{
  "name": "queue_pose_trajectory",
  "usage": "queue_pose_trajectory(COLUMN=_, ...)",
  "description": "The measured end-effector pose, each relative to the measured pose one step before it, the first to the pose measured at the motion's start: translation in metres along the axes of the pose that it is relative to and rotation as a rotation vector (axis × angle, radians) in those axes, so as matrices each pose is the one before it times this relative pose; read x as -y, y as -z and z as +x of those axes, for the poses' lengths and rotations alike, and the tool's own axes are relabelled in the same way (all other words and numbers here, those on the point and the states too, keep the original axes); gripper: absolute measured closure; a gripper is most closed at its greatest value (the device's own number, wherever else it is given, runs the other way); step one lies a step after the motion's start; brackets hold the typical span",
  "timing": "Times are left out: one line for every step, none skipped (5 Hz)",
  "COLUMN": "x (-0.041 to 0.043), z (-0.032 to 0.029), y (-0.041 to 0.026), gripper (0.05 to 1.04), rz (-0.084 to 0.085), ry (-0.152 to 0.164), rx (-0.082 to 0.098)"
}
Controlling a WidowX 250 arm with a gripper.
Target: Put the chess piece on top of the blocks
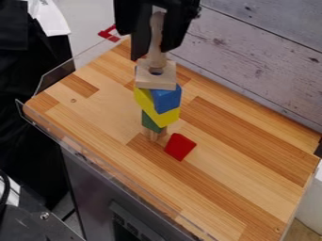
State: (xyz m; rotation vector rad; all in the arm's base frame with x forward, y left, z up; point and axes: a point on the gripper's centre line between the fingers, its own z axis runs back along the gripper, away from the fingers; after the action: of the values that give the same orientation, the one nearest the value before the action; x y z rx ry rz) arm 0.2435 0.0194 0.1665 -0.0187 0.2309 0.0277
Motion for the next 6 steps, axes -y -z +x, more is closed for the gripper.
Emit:
queue_pose_trajectory(x=-0.00001, z=0.00272, y=-0.01113, gripper=0.083, rz=-0.0021, ry=0.0035, rx=0.0232)
queue_pose_trajectory(x=-0.00423, z=0.01086, y=-0.02849, gripper=0.083, rz=-0.0312, ry=-0.0185, rx=0.0748)
queue_pose_trajectory(x=-0.01370, z=0.01628, y=-0.01986, gripper=0.083, rz=-0.0292, ry=-0.0457, rx=0.0619)
queue_pose_trajectory(x=-0.01827, z=0.01802, y=0.00110, gripper=0.083, rz=0.0021, ry=-0.0617, rx=0.0185)
queue_pose_trajectory(x=-0.01898, z=0.00934, y=0.01428, gripper=0.083, rz=0.0163, ry=-0.0359, rx=-0.0544)
queue_pose_trajectory(x=-0.01024, z=-0.00647, y=0.01310, gripper=0.083, rz=0.0307, ry=0.0200, rx=-0.0551)
